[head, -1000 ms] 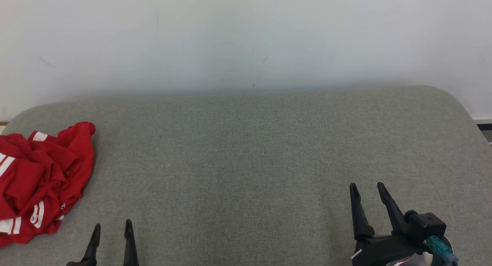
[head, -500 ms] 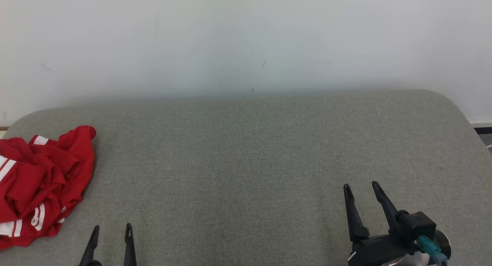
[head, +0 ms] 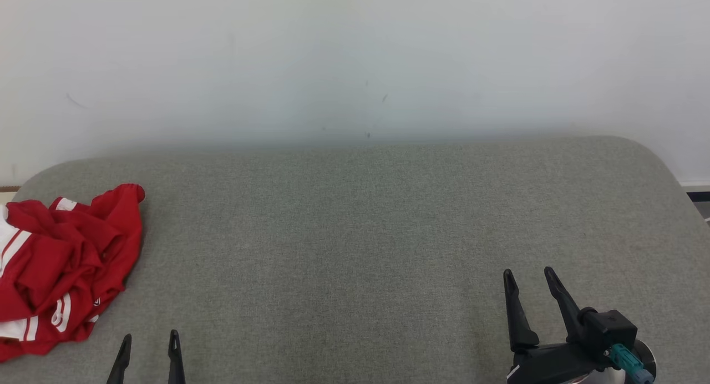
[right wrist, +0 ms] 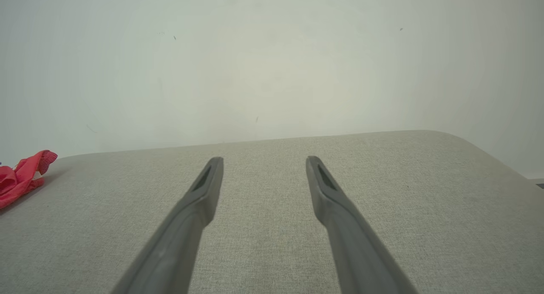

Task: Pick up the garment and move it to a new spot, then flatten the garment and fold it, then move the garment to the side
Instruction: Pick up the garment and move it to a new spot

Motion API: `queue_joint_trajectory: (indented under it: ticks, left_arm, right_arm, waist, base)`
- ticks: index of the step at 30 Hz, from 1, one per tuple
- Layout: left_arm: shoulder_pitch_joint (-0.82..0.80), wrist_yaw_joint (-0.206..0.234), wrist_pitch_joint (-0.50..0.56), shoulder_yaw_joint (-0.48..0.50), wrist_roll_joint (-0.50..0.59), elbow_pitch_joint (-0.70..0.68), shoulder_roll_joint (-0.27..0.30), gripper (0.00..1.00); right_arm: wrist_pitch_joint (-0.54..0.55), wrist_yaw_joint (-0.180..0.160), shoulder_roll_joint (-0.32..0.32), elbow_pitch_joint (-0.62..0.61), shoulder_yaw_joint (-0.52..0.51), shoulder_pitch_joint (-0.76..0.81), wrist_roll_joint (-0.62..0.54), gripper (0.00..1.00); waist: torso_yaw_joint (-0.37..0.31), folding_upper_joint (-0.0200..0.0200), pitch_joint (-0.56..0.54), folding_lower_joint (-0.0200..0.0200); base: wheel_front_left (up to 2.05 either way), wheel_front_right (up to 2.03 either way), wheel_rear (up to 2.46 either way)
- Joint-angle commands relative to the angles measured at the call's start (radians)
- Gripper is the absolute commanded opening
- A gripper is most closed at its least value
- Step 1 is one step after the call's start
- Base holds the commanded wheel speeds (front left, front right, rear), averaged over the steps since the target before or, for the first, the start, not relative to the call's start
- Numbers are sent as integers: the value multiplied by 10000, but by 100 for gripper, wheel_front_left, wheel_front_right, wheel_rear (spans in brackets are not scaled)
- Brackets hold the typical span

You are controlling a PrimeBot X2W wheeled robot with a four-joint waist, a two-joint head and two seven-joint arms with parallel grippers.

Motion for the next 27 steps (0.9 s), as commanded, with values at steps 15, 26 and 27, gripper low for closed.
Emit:
queue_joint_trajectory:
  ticks: [15, 26, 27]
  left_arm:
    - [94, 10, -57, 9, -160, -5, 90, 100]
    - [-102, 51, -54, 190, -342, 93, 173, 100]
    - [-95, 60, -54, 207, -366, 78, 163, 100]
  right_arm:
    - [59, 7, 66, -13, -99, 172, 131, 100]
    - [-30, 7, 81, 156, -11, 117, 237, 100]
    - [-33, 7, 75, 167, 12, 118, 221, 100]
  waist:
    - [286, 0, 71, 0]
    - [1530, 0, 234, 0]
    - [1636, 0, 243, 0]
  base:
    - [0, 0, 0]
    - [0, 0, 0]
    - [0, 0, 0]
